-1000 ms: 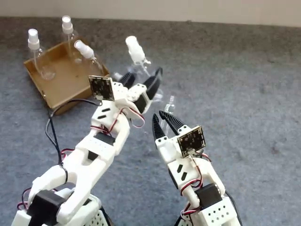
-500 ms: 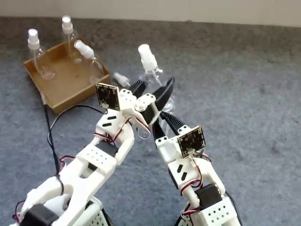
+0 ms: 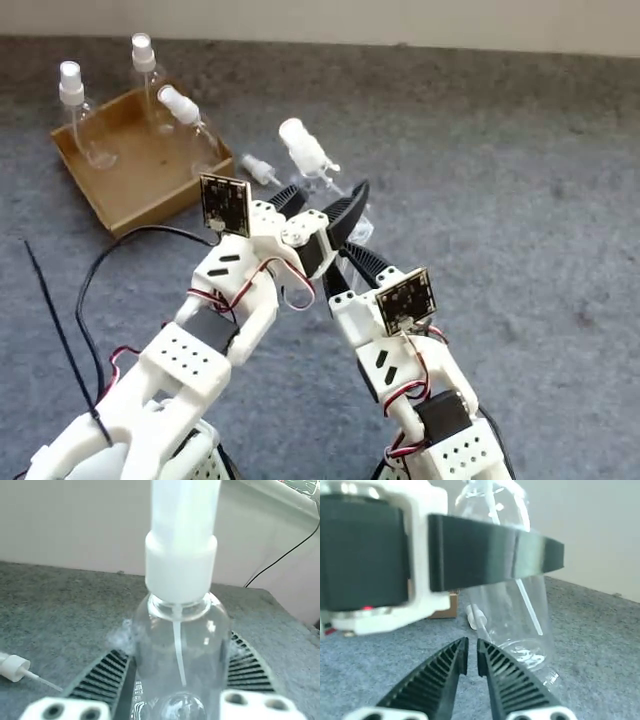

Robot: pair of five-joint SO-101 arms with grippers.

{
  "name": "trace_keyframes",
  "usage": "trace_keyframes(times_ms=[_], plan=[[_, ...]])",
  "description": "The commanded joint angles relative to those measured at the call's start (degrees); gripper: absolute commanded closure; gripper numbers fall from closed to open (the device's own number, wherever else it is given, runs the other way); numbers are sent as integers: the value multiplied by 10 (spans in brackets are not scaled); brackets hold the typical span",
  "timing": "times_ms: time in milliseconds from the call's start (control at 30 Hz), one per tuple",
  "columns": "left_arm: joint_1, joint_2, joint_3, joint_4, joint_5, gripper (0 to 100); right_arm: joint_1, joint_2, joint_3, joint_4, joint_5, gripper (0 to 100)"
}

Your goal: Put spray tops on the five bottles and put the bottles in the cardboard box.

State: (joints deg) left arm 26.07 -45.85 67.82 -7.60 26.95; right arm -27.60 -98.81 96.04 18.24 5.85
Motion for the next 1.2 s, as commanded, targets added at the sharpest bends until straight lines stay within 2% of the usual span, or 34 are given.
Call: trace_keyframes(times_ms=[0,433,733,1067,1167], plan=[[13,-44,-1,25,8,899,-1,0,92,3,2,957],[9,-49,11,25,7,899,-1,0,92,3,2,957],[-36,-49,7,25,7,899,-1,0,92,4,2,957],[-193,-49,-33,25,7,899,-1,0,92,4,2,957],[-238,-44,-59,25,-52,899,-1,0,92,4,2,957]])
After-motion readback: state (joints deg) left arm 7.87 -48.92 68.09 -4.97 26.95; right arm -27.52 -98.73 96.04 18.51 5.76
